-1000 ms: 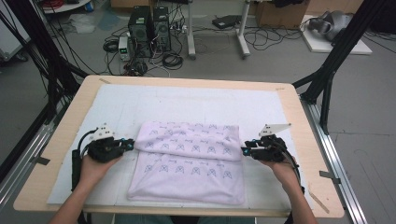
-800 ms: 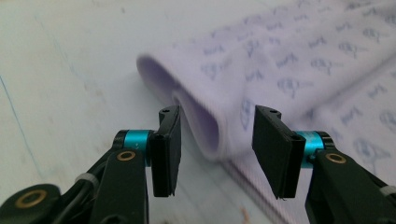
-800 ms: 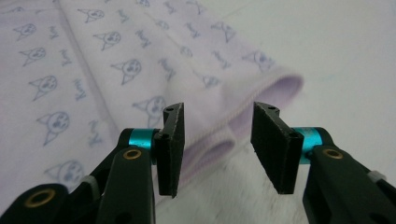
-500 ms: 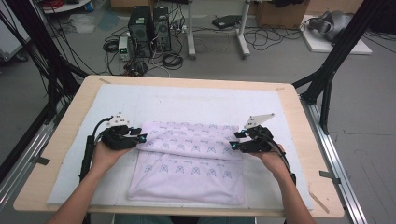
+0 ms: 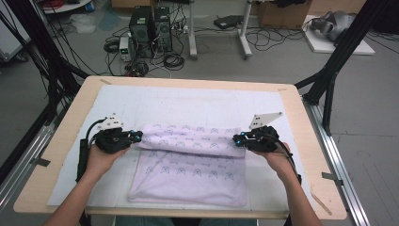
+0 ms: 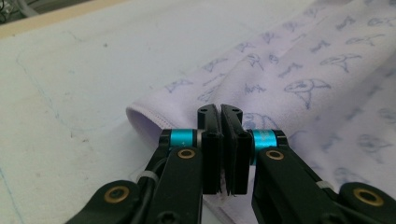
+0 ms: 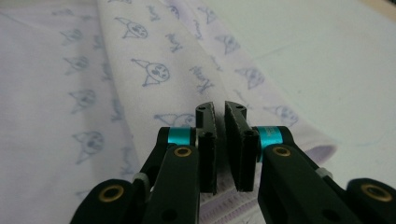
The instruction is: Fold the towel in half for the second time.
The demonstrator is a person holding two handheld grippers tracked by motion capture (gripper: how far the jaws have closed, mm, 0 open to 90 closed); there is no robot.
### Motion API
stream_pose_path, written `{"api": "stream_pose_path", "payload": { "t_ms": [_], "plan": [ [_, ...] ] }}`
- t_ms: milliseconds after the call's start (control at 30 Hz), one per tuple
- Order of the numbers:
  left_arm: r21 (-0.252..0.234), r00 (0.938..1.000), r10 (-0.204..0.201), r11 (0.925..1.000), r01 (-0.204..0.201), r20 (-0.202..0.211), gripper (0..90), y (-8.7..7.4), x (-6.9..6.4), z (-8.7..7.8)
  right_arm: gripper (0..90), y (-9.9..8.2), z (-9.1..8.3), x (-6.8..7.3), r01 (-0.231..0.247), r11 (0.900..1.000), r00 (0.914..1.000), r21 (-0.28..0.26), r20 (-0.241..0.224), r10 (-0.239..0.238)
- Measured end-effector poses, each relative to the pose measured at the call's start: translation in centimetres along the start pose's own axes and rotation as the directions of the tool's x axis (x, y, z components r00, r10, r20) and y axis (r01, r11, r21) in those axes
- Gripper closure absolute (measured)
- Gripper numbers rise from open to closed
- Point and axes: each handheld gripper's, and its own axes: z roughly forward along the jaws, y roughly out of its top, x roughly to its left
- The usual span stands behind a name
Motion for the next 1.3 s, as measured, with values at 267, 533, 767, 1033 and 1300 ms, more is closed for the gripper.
{"api": "stream_pose_path", "payload": {
  "t_ms": [267, 533, 767, 1033, 1300],
  "plan": [
    [0.014, 0.996, 0.043, 0.9989, -0.044, 0.079, 84.0, -2.2, -3.4, -4.0, 81.2, -0.6, -3.6, 4.3, 0.072, 0.997, 0.9948, -0.027, -0.071, -0.074],
    [0.076, 0.9935, 0.072, 0.994, -0.079, 0.088, 55.4, -3.8, -4.8, -3.2, 60.0, -3.0, -2.9, 6.2, 0.045, 0.9986, 0.9951, -0.029, -0.087, -0.048],
    [0.178, 0.9876, 0.102, 0.9764, -0.123, 0.119, 59.2, -5.7, -4.9, -0.8, 56.1, -4.9, 1.1, 7.0, 0.06, 0.9957, 0.9902, 0.07, -0.13, -0.051],
    [0.166, 0.9875, 0.118, 0.9768, -0.135, 0.104, 72.1, -7.1, -4.9, -1.4, 76.6, -6.5, 1.7, 7.1, 0.053, 0.9948, 0.9922, 0.086, -0.117, -0.043],
    [0.084, 0.9869, 0.122, 0.9878, -0.131, 0.105, 85.5, -5.4, -5.4, -3.3, 86.0, -4.6, -0.9, 7.4, 0.07, 0.9974, 0.9919, 0.016, -0.107, -0.068]
  ]
}}
